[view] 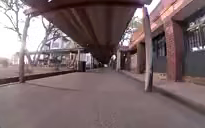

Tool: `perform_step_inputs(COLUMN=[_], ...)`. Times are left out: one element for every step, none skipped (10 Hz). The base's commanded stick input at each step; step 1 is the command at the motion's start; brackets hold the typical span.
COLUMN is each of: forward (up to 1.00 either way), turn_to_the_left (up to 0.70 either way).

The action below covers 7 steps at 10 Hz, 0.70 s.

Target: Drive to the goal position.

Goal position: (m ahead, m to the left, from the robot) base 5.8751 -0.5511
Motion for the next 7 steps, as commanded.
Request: perform_step_inputs(forward=[0.70,0.70,0.70,0.70,0.70,0.70,0.70], turn_to_the_left=[0.00,0.00,0.00,0.00,0.00,0.00,0.00])
